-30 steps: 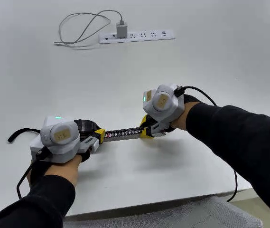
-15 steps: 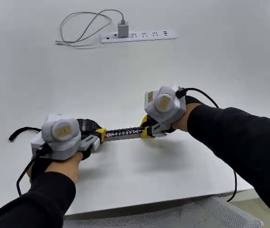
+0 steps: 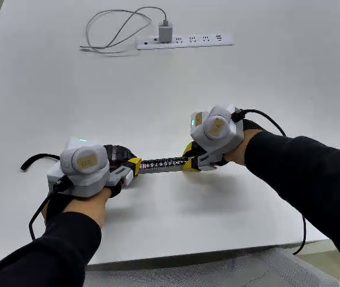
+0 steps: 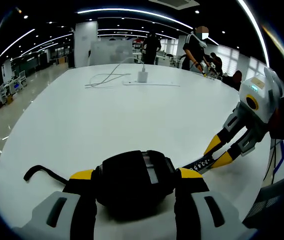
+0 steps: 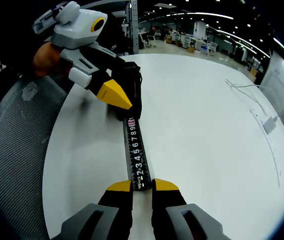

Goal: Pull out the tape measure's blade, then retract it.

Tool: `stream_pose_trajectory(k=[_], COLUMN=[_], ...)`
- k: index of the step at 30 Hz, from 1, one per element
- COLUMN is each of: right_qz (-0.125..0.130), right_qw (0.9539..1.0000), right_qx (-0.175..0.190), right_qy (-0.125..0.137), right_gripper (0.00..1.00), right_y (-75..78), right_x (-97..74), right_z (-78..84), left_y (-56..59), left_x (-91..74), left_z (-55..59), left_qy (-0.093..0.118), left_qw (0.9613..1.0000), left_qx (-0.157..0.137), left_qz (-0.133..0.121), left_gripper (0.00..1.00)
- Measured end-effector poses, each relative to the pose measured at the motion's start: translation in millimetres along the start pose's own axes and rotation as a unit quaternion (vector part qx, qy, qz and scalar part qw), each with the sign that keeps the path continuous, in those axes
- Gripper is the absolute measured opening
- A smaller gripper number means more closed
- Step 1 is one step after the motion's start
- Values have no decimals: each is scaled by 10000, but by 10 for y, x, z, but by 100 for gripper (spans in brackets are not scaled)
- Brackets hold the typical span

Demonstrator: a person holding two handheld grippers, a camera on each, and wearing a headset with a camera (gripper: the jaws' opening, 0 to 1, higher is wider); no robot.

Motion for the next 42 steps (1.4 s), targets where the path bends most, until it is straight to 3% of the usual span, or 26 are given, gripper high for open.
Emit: stream_pose_trajectory(k=[29,35,42], right_qz=[-35,-52,-60], right_qw=[9999,9996,9998], right_qx=[44,230,101], right_qy=[112,143,132], right_gripper=[10,10,10], right_y=[-17,-11,-28], right_x=[18,20,38], right_z=[-39,-52,-72], left_y=[-3,-3,-8], left_x=[-11,-13,-5], left_z=[0,1,2], left_qy=[71,79,96], left_qw=[10000,10000,9999], left_qx=[-11,-39,-31], left_qz=[14,7,15], left_gripper=[58,58,58])
Point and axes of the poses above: the centre of the closed fingertips' face, and the gripper's own axes: x roughly forward along the fingers, y roughly to its right, z roughly out of its underside, the point moved 1 cm from there along -x, roughly backward along the fingers, and after that the axes turned 12 degrees about x, right-handed, at the moved point
